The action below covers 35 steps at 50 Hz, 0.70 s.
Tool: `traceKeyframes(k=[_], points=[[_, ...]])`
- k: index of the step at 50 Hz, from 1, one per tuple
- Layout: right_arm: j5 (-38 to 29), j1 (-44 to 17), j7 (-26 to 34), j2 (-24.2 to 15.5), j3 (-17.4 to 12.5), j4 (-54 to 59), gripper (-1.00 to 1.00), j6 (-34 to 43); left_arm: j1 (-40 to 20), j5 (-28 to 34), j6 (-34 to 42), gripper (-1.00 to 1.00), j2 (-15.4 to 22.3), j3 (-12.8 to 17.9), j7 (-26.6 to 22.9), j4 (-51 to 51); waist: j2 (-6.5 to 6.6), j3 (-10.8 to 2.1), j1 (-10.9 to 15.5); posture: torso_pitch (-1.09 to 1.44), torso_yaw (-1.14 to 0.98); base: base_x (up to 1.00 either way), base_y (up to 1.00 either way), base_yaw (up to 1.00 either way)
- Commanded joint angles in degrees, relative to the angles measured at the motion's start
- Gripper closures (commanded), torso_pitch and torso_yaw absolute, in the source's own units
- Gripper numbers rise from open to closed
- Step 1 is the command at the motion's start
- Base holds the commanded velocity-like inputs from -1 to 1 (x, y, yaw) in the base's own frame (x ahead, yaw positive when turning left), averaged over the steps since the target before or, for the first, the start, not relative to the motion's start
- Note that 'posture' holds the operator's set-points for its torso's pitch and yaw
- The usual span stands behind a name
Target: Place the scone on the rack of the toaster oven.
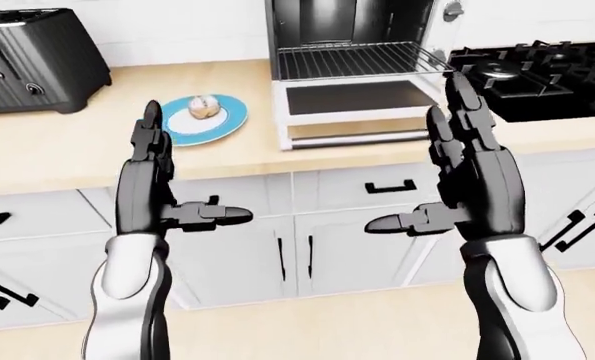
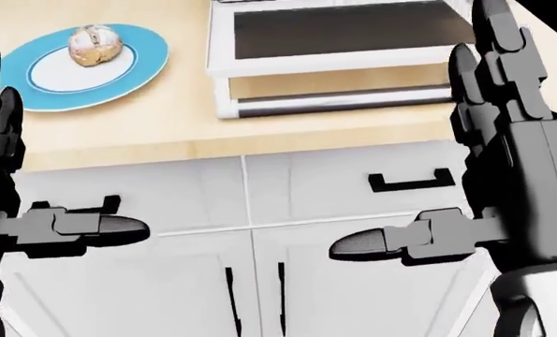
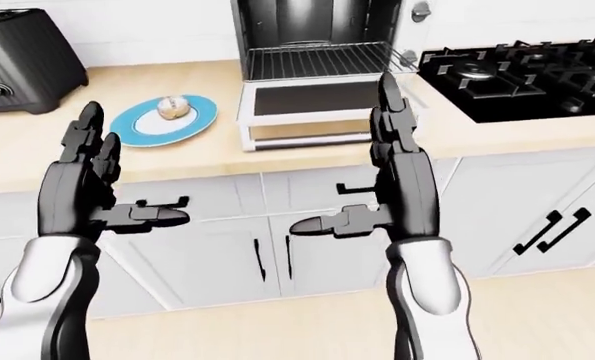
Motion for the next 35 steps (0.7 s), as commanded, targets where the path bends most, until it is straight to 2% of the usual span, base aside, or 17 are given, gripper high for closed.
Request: traceKeyframes(k=[1, 3, 5, 7, 8, 10, 15, 17, 19, 20, 21, 24, 28, 29, 32, 34, 35], points=[[-0.54, -0.97, -0.56, -0.34, -0.48, -2.06, -1.0, -2.25, -1.51, -0.18, -2.34, -1.0, 0.23, -0.34, -0.17, -3.22, -0.18, -0.83, -0.13, 0.0, 0.0, 0.05, 0.09, 0.0], [-0.32, -0.72, -0.43, -0.29, -0.78, -2.64, -1.0, -1.99, -1.5, -0.13, -2.23, -1.0, 0.29, -0.21, -0.23, -3.37, -1.72, -0.17, -0.1, 0.0, 0.0, 0.05, 0.08, 0.0], [-0.28, -0.62, -0.38, -0.36, -0.85, -3.04, -1.0, -1.78, -1.59, 0.02, -1.97, -1.0, 0.37, -0.39, -0.33, -3.68, -4.87, -0.62, -0.22, 0.0, 0.0, 0.05, 0.09, 0.0], [-0.19, -0.1, -0.39, -0.18, -0.81, -2.98, -1.0, -2.31, -1.44, 0.23, -2.08, -1.0, 0.39, -0.33, -0.38, -3.71, -4.03, -0.65, -0.94, 0.0, 0.0, 0.05, 0.09, 0.0], [-0.37, 0.14, -0.41, -0.22, -0.73, -2.82, -1.0, -2.62, -1.25, 0.37, -2.15, -1.0, 0.41, -0.36, -0.48, -3.72, -4.39, -0.57, -0.82, 0.0, 0.0, 0.05, 0.09, 0.0], [-0.22, 0.32, -0.41, -0.09, -0.9, -2.55, -1.0, -3.03, -1.49, 0.59, -2.16, -1.0, 0.35, -0.47, -0.42, -3.51, -3.71, -0.78, -1.13, 0.0, 0.0, 0.06, 0.09, 0.0], [-0.07, 0.76, -0.32, -0.19, -1.23, -3.11, -1.0, -2.99, -1.37, 0.99, -2.0, -1.0, 0.2, -0.64, -0.59, -3.84, -1.09, 0.23, -0.93, 0.0, 0.0, 0.06, 0.08, 0.0], [0.14, 0.69, -0.44, -0.11, -1.4, -3.27, -1.0, -2.92, -1.64, 1.24, -1.76, -1.0, 0.31, -0.66, -0.69, -3.92, 1.1, 0.21, -1.16, 0.0, 0.0, 0.05, 0.08, 0.0], [0.12, 0.82, -0.55, -0.09, -1.31, -3.15, -1.0, -3.18, -2.27, 0.11, -0.36, -1.0, -0.34, 0.04, -0.41, -4.53, 5.13, -1.24, -1.09, 0.0, 0.0, 0.05, 0.08, 0.0], [0.25, 0.93, -0.55, -0.06, -1.34, -3.19, -1.0, -3.24, -2.12, 0.06, -0.35, -1.0, -0.13, -0.1, -0.3, -4.79, 2.32, -0.45, -0.61, 0.0, 0.0, 0.05, 0.08, 0.0], [0.26, 0.97, -0.56, -0.12, -1.37, -3.28, -1.0, -3.16, -1.94, -0.36, -0.18, -1.0, -0.21, 0.08, -0.16, -5.0, 3.11, -0.32, -0.87, 0.0, 0.0, 0.05, 0.09, 0.0], [0.55, 0.81, -0.74, 0.05, -1.25, -3.06, -1.0, -3.4, -1.62, -0.1, -0.75, -1.0, 0.26, -0.17, -0.1, -4.83, 1.78, -0.78, -0.61, 0.0, 0.0, 0.07, 0.07, 0.0], [0.16, 0.7, -0.65, -0.17, -0.92, -2.94, -1.0, -3.39, -1.31, -0.31, -0.93, -1.0, 0.17, -0.07, -0.12, -4.81, 0.27, -0.32, -0.46, 0.0, 0.0, 0.12, 0.02, 0.0], [0.2, 0.56, -0.66, -0.11, -0.93, -2.8, -1.0, -3.46, -1.33, -0.32, -0.94, -1.0, 0.17, -0.05, -0.08, -4.75, -0.27, 0.26, -0.39, 0.0, 0.0, 0.2, 0.02, 0.0], [0.15, 0.49, -0.67, -0.16, -0.94, -2.66, -1.0, -3.56, -1.29, -0.13, -1.22, -1.0, 0.17, -0.27, -0.06, -4.53, -2.67, 0.65, -0.02, 0.0, 0.0, 0.23, 0.01, 0.0], [0.25, 0.71, -0.65, -0.09, -1.02, -2.73, -1.0, -3.73, -1.23, 0.13, -1.4, -1.0, 0.26, -0.38, -0.12, -4.48, -5.88, -0.36, 0.01, 0.0, 0.0, 0.23, 0.0, 0.0], [0.45, 0.79, -0.61, 0.0, -1.07, -2.89, -1.0, -3.73, -1.27, 0.15, -1.48, -1.0, 0.17, -0.42, -0.13, -4.33, -3.99, 0.27, -0.65, 0.0, 0.0, 0.23, 0.01, 0.0]])
